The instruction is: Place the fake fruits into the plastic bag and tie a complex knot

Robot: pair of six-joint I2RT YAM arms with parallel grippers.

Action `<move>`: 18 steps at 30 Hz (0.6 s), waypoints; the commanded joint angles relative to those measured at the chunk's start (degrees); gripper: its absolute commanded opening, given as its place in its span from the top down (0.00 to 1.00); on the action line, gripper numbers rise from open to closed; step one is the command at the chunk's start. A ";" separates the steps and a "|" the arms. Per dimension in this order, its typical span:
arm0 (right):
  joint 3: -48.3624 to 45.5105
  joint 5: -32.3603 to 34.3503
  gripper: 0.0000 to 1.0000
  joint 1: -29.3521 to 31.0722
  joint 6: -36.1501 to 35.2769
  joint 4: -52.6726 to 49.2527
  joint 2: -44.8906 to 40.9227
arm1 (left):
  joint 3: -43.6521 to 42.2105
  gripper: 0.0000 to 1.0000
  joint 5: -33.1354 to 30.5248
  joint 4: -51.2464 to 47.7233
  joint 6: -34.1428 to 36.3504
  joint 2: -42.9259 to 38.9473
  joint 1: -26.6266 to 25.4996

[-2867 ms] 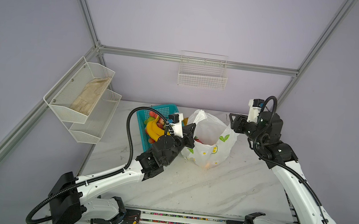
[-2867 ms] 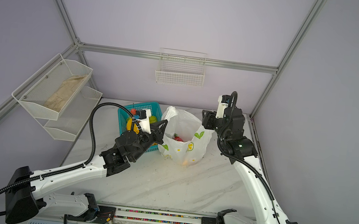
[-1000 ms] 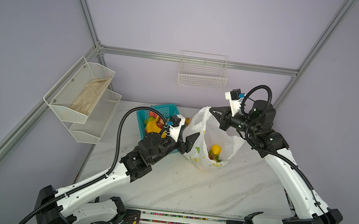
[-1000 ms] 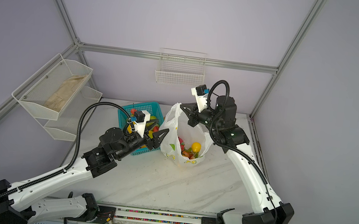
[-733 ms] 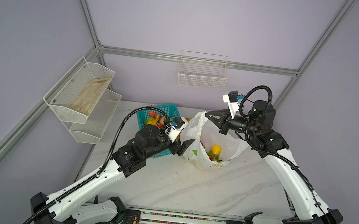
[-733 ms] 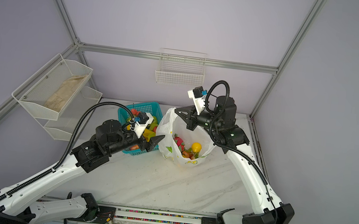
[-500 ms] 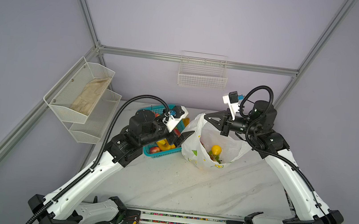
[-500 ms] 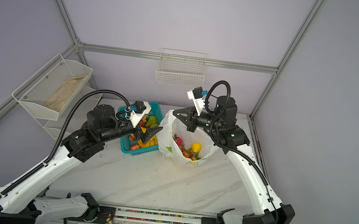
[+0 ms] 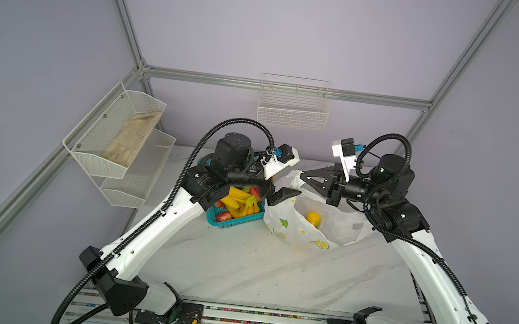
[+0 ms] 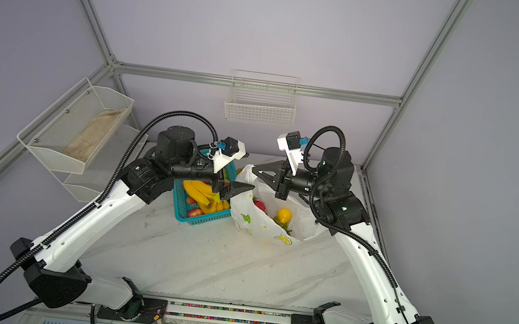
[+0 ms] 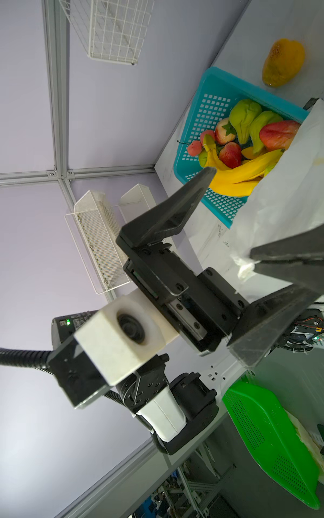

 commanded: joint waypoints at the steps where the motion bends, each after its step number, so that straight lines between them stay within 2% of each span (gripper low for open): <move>1: 0.75 -1.83 1.00 0.13 0.59 3.01 -0.44 | 6.86 0.11 5.59 -1.72 2.30 1.64 0.28; 3: 1.03 -1.83 1.00 0.08 0.83 2.99 -0.16 | 7.04 0.20 7.18 -2.15 3.03 2.45 0.28; 9: 0.44 -1.66 1.00 0.09 1.96 3.42 0.61 | 7.90 0.55 8.20 -2.15 2.99 4.33 0.27; 13: -0.30 5.29 1.00 -0.06 3.24 2.56 -0.12 | 4.86 0.83 5.78 1.13 -0.01 2.81 0.28; 14: -0.56 7.33 0.97 -0.40 4.01 2.47 -0.43 | 3.25 0.87 4.41 2.59 -1.39 1.98 0.29; 16: -1.23 13.25 0.78 -1.64 5.53 1.90 -1.27 | -1.45 0.93 1.01 7.29 -4.80 -0.42 0.28; 18: -1.73 20.47 0.68 -1.88 4.59 -0.08 -2.55 | -5.75 0.98 -1.52 12.43 -9.68 -3.31 0.29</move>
